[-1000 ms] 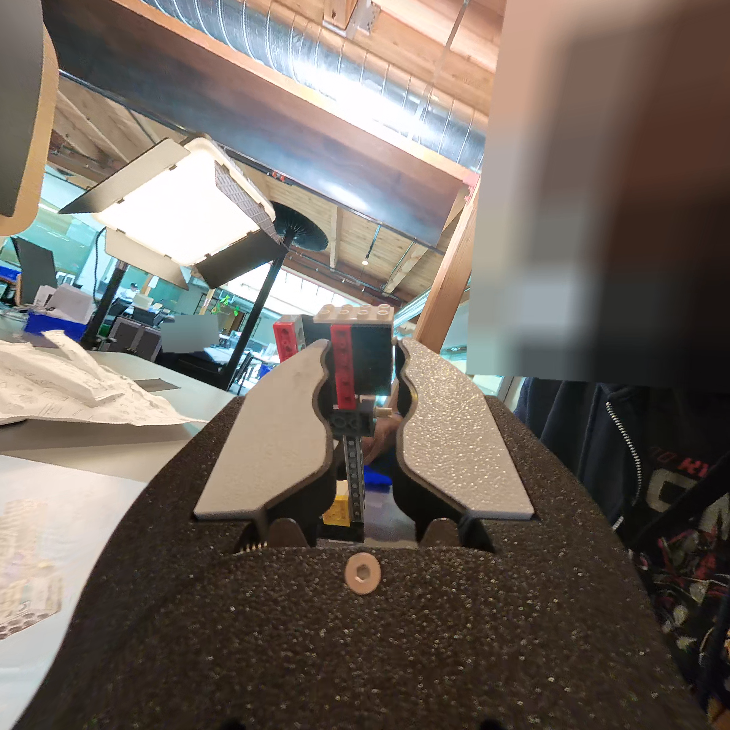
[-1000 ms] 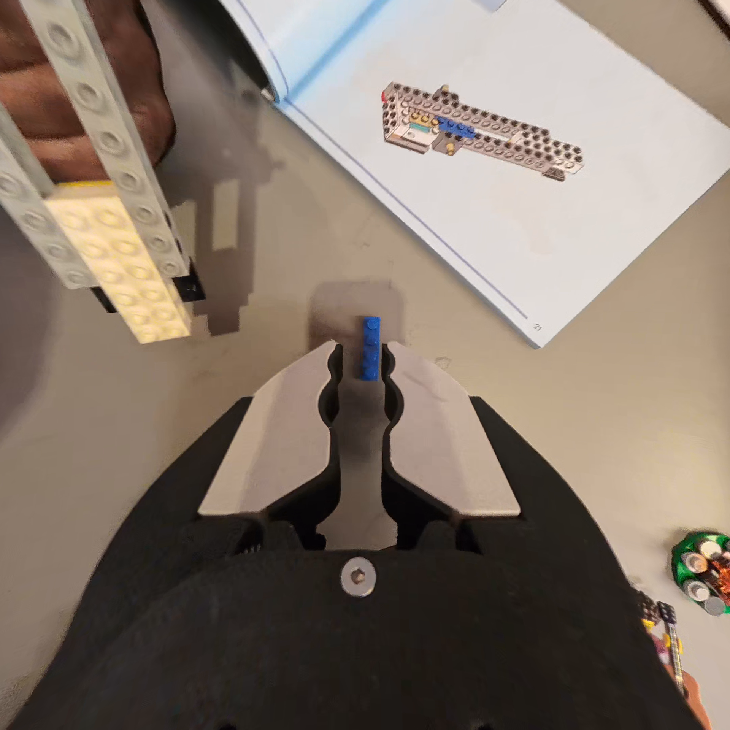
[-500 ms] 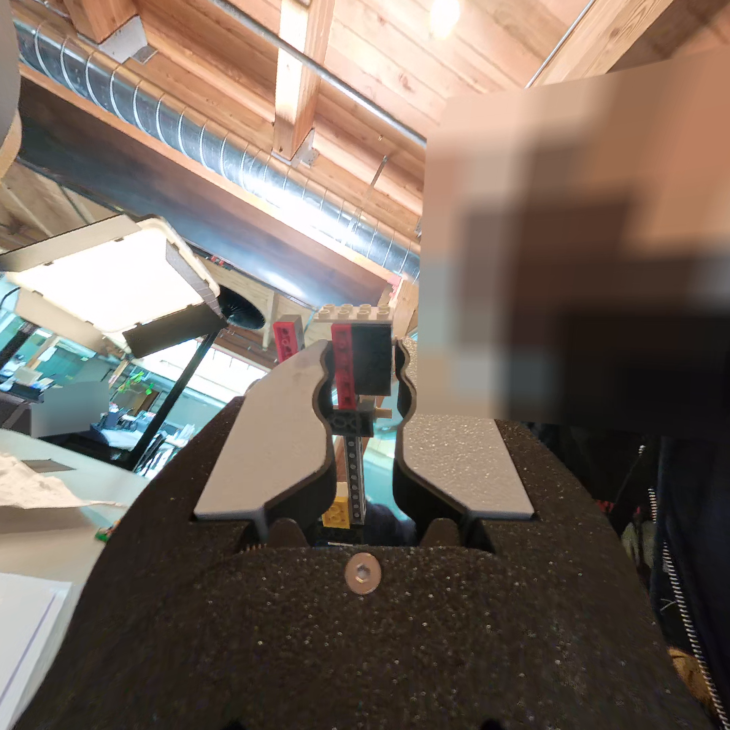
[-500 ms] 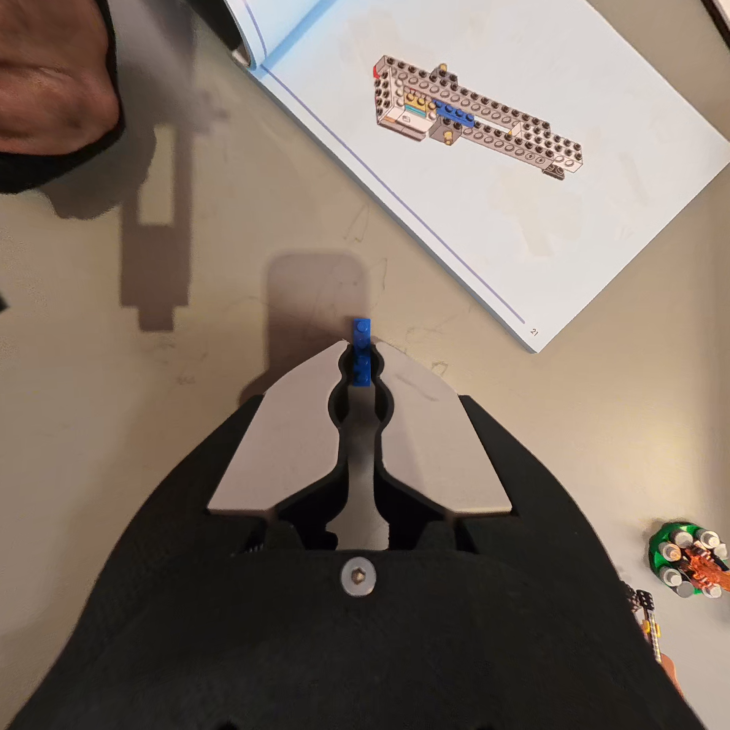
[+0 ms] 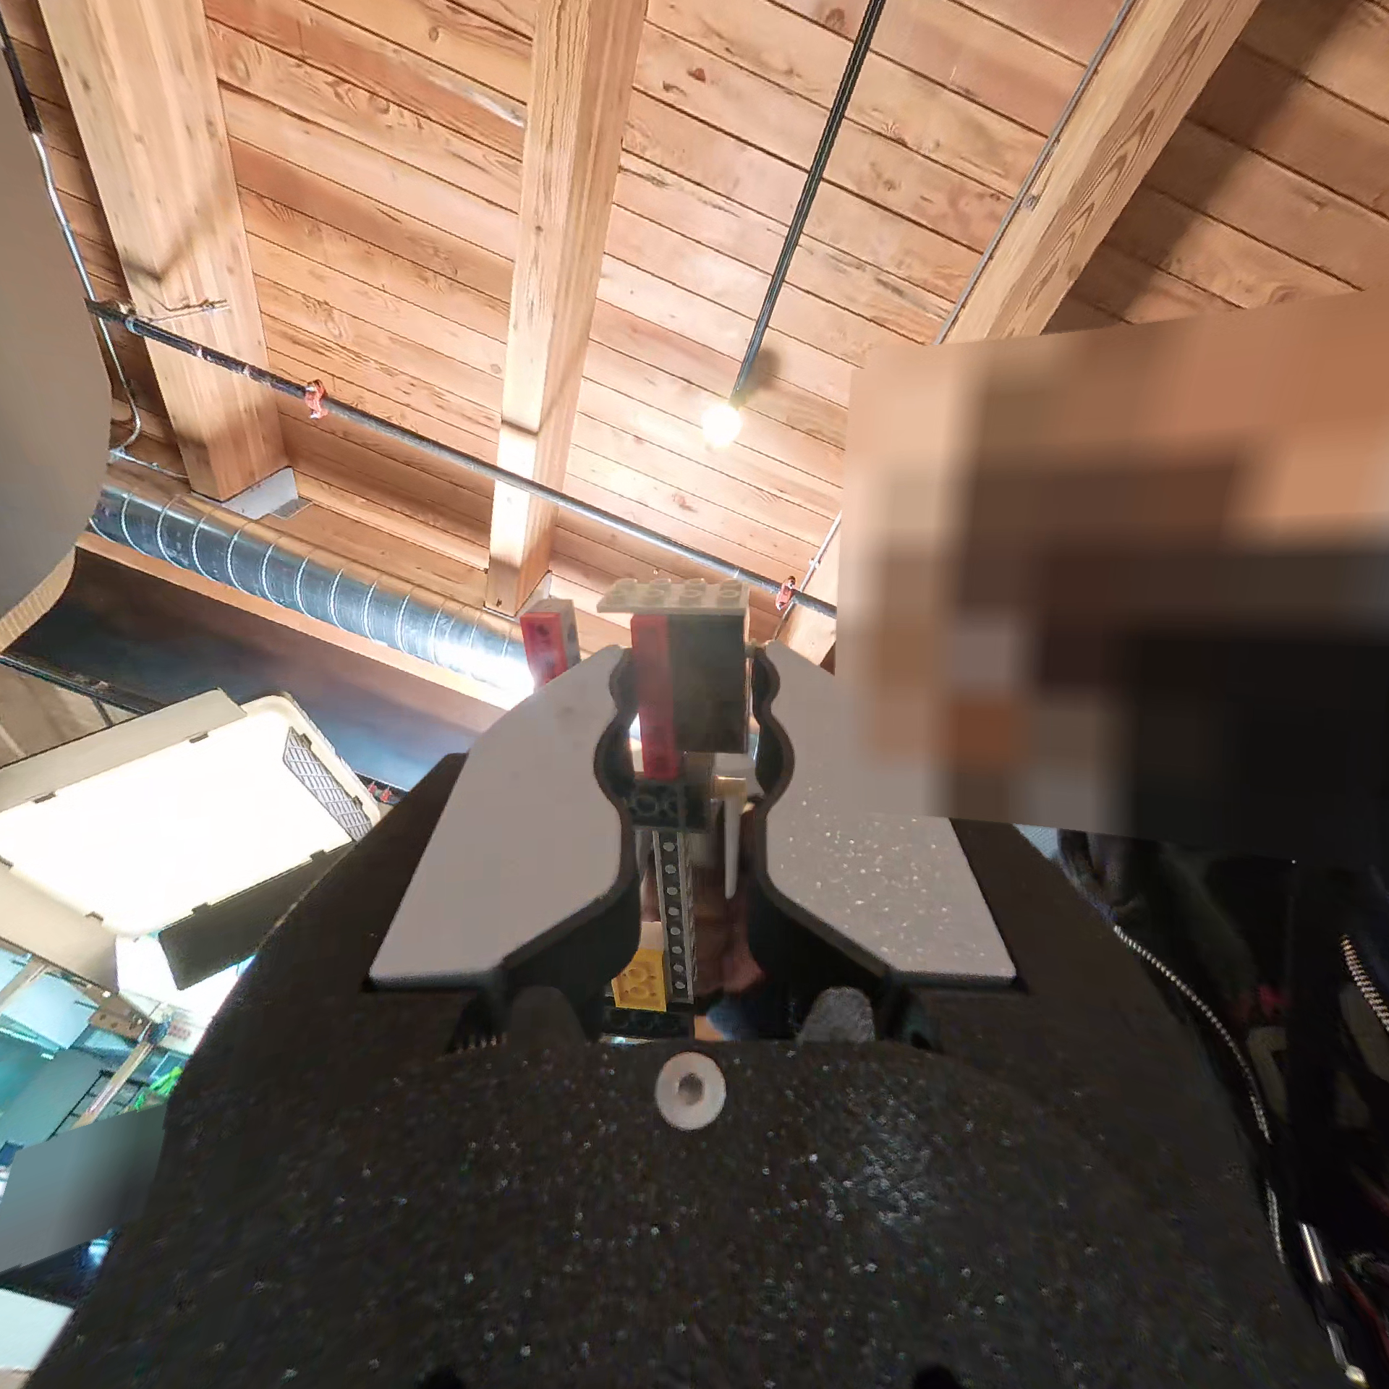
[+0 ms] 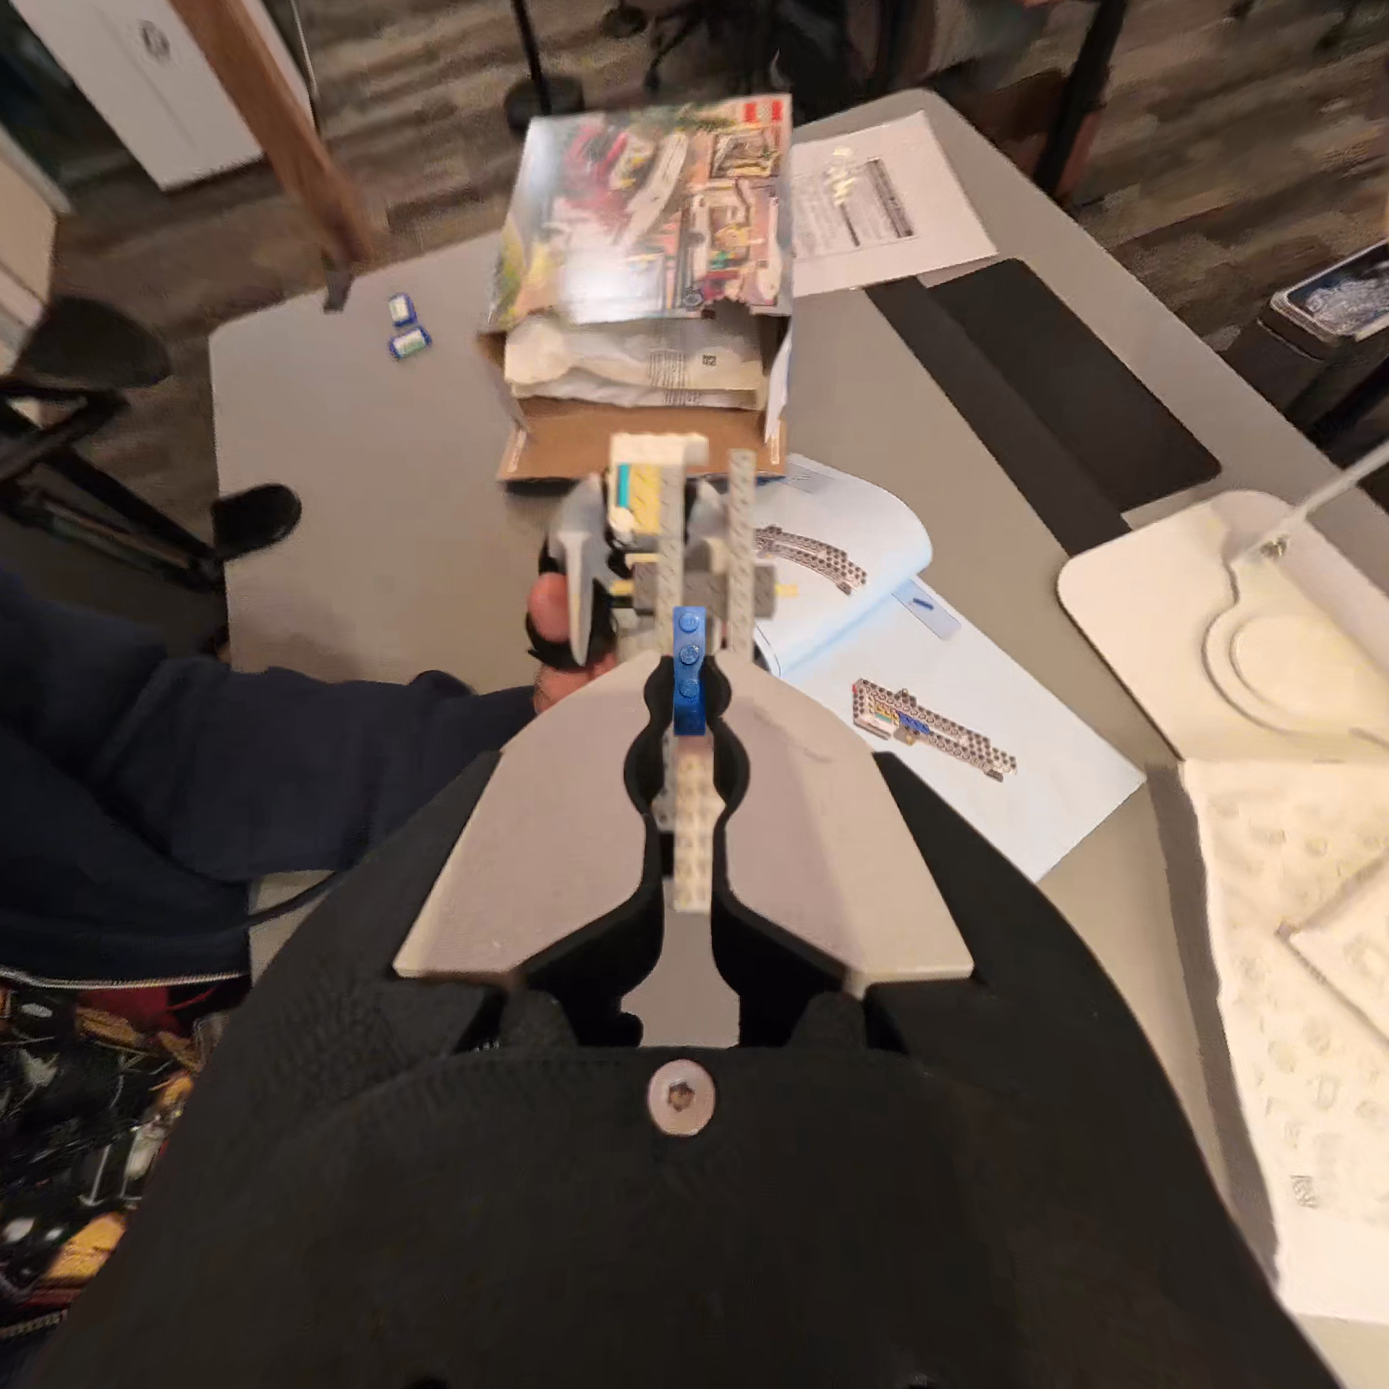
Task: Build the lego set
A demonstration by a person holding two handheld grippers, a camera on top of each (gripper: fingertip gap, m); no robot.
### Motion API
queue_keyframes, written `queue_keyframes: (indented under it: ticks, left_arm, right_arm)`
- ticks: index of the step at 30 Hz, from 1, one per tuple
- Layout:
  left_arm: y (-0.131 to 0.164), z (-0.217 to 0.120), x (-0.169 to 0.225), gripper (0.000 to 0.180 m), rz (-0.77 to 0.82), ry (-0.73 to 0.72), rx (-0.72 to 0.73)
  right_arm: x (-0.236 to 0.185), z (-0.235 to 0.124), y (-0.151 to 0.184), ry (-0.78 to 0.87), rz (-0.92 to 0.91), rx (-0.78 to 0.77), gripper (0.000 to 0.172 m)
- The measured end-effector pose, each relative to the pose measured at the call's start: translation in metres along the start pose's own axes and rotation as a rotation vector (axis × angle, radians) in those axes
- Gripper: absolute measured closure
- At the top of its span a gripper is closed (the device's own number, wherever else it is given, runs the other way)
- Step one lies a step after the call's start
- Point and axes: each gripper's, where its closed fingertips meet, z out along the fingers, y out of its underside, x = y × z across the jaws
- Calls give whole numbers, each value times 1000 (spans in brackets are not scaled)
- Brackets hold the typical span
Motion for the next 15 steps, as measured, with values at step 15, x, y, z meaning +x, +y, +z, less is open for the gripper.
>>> queue_keyframes:
  ticks: [15]
  left_arm:
    - [-18, -1, 8, 152, 11, 29, 45]
  right_arm:
    - [-13, 59, -14, -49, -20, -187, 164]
